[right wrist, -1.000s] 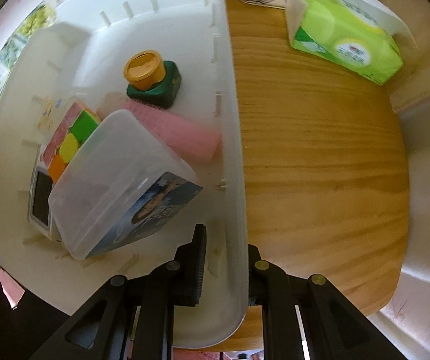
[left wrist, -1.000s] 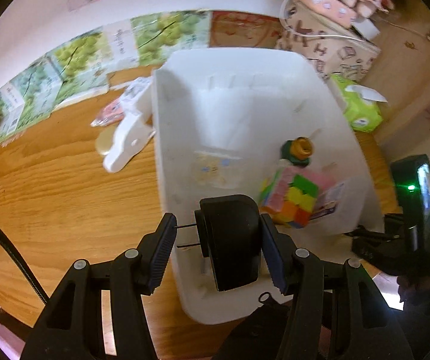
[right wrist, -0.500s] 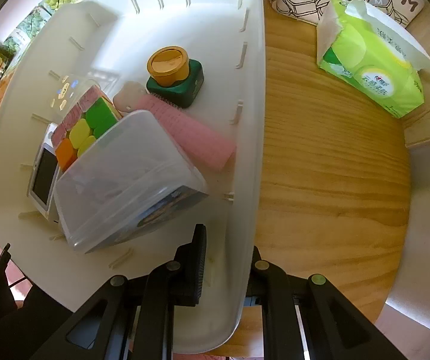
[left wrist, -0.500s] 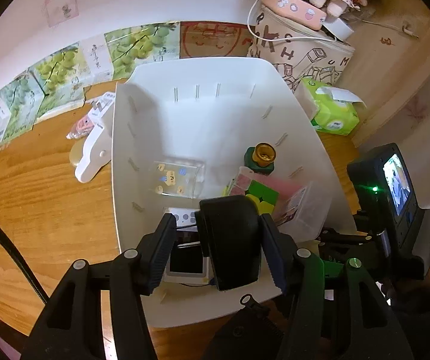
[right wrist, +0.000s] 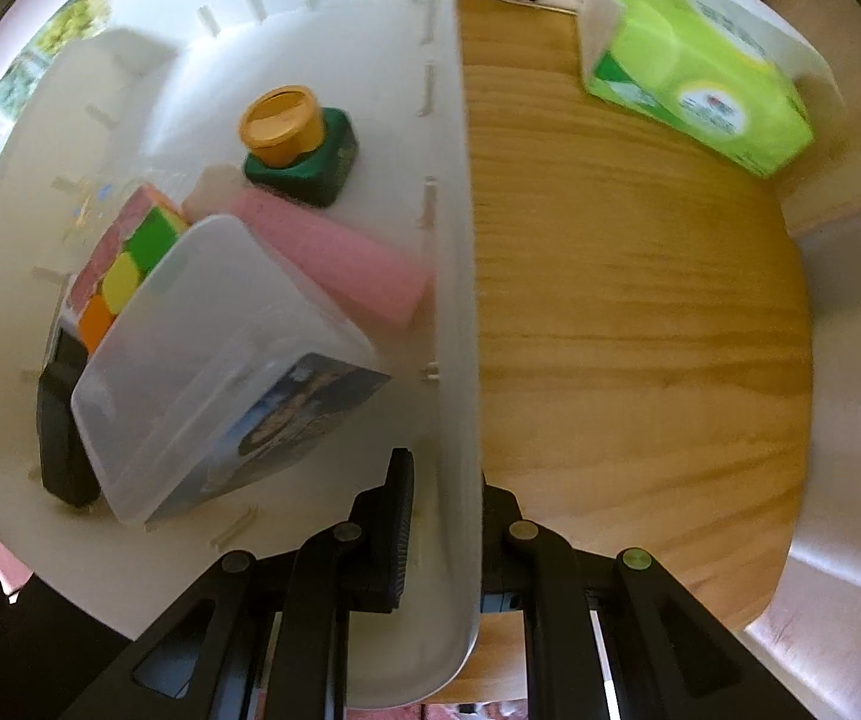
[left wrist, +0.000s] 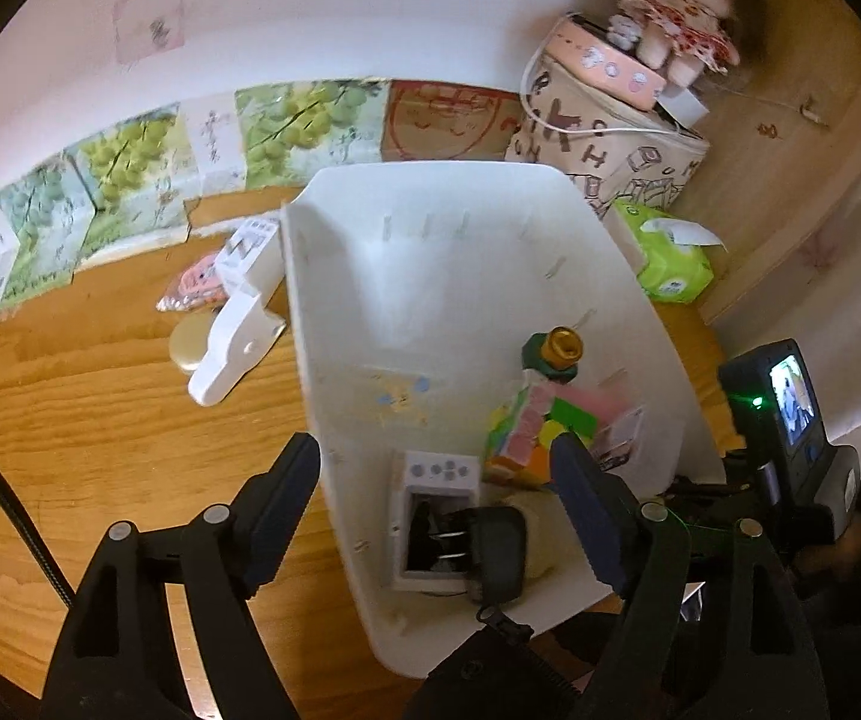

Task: Organize rigid objects
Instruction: 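Move the left tool to the white rectangular block and grasp it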

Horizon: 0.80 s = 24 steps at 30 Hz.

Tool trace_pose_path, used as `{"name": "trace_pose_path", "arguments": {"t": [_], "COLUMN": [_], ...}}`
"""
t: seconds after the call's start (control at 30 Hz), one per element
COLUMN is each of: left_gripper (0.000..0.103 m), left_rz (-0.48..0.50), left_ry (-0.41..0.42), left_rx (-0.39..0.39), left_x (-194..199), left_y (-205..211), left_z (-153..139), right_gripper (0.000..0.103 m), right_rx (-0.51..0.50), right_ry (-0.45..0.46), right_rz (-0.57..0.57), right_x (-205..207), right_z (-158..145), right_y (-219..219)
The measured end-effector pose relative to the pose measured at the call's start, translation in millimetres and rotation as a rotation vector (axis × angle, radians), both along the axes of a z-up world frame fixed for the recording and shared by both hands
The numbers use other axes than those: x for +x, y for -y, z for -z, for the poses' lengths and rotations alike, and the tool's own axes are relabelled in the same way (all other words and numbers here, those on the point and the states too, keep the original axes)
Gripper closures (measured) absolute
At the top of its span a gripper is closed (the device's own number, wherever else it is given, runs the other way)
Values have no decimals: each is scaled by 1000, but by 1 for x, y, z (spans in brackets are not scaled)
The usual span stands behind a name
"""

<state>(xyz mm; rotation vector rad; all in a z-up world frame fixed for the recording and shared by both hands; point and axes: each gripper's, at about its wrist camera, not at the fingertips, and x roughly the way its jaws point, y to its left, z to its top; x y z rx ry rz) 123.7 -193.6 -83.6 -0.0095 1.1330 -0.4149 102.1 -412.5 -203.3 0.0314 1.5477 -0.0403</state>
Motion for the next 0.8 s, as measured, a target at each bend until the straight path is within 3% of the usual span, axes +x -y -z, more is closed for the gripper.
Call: {"name": "trace_pose_path", "arguments": {"t": [0.4,0.8], "left_gripper": [21,19], "left_rz": [-98,-85], "left_ry": [-50,-79], "left_rx": [60,22], "left_x": [36,98], "left_y": [-90,-140], "left_z": [21,56], "right_gripper": [88,85], "right_rx": [-68,-111], "right_ry": [10,79], "right_rz": [94,286], "right_x": [10,10], "right_z": [-9,-19], "right_y": [1,11]}}
